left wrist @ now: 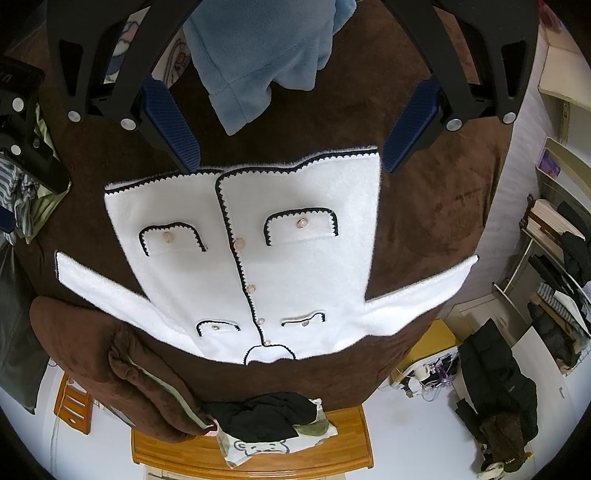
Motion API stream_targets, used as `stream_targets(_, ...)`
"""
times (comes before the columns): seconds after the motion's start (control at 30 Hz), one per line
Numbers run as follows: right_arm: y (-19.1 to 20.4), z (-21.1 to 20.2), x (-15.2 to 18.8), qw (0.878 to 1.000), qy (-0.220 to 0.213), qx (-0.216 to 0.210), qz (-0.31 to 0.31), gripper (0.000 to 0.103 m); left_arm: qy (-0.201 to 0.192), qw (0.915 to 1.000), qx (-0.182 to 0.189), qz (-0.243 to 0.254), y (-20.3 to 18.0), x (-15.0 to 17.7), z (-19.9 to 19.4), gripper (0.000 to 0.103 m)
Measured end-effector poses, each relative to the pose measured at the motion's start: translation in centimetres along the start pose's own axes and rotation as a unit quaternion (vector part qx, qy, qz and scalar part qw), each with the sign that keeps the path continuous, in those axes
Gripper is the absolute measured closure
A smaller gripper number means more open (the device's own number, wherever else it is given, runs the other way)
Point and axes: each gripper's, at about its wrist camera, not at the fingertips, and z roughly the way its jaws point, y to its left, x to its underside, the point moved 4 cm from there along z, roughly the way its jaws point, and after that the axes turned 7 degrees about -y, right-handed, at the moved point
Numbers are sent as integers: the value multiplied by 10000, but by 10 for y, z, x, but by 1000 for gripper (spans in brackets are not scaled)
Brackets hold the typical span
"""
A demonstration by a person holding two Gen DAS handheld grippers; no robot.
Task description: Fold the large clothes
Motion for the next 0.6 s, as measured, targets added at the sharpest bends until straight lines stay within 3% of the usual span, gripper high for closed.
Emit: stream_targets(0.6,-20,18,0,9994,112,-127,299,6,59,9999,33,144,-17,-9,10,6)
